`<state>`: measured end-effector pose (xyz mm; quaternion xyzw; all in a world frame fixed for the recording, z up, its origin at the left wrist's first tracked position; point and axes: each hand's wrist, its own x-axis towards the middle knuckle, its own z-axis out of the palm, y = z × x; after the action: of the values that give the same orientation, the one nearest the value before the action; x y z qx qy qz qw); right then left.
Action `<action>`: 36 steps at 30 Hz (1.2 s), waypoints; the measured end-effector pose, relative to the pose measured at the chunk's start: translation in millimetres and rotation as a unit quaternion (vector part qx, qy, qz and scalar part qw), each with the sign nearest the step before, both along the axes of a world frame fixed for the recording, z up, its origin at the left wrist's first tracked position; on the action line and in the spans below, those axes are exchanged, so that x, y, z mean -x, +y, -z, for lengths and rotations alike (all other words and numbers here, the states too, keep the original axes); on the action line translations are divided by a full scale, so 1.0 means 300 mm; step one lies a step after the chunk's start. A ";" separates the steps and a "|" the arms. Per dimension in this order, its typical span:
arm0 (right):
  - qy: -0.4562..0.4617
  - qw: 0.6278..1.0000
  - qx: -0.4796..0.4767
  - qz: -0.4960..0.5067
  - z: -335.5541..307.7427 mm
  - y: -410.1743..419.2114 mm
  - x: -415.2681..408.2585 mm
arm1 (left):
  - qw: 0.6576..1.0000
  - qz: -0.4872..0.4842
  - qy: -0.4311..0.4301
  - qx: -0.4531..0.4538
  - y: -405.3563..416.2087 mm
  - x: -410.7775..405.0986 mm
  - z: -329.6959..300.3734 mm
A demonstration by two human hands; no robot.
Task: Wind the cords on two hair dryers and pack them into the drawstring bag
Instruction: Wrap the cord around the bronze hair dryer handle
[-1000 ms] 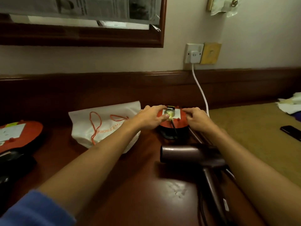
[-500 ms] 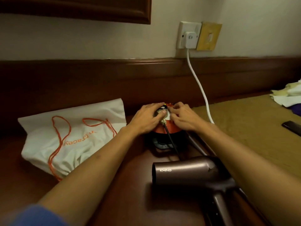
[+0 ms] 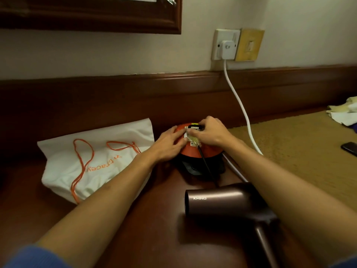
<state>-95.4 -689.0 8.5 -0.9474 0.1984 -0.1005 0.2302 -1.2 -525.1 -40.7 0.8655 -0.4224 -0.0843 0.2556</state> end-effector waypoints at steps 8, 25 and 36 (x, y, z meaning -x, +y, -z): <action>0.047 0.993 0.099 0.050 -0.053 0.087 -0.060 | 0.998 0.027 -0.015 -0.049 0.010 -0.044 0.003; 0.079 0.995 -0.040 -0.037 -0.036 0.349 0.029 | 0.992 -0.124 -0.029 -0.004 0.403 0.162 -0.152; -0.001 1.000 0.008 0.015 -0.105 0.388 0.390 | 0.999 0.016 0.021 0.036 0.372 0.567 -0.194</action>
<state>-212.5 -572.6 39.9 -0.9460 0.2113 -0.1067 0.2215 -171.2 -413.5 17.5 0.8469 -0.4337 -0.0918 0.2938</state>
